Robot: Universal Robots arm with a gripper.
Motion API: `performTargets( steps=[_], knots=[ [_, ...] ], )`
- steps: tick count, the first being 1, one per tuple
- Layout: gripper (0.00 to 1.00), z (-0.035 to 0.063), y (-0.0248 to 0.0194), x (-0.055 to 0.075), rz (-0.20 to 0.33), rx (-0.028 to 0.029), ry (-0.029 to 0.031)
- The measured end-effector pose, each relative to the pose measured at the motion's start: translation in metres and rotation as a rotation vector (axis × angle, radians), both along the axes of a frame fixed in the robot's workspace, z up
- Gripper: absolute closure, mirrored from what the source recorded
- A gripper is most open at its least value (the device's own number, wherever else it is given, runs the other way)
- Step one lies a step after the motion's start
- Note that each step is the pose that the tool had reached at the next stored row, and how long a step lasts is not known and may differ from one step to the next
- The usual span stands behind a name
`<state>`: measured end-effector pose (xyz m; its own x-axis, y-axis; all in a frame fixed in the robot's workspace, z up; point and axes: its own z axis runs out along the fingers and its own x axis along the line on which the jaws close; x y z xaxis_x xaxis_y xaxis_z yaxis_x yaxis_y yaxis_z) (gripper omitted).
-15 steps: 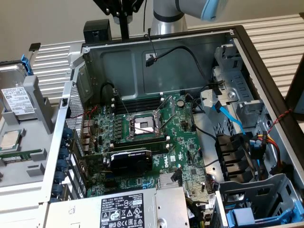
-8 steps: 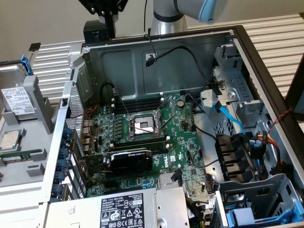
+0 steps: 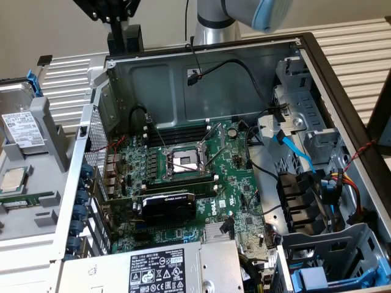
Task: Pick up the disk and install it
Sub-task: 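Reach for the disk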
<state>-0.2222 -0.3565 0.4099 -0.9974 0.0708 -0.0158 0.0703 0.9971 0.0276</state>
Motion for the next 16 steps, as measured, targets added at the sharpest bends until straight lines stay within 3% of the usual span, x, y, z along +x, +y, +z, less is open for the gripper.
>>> performTargets(
  steps=[16],
  knots=[
    [0.89,0.0000,0.0019,-0.073,0.000,-0.0001,0.0001]
  ],
)
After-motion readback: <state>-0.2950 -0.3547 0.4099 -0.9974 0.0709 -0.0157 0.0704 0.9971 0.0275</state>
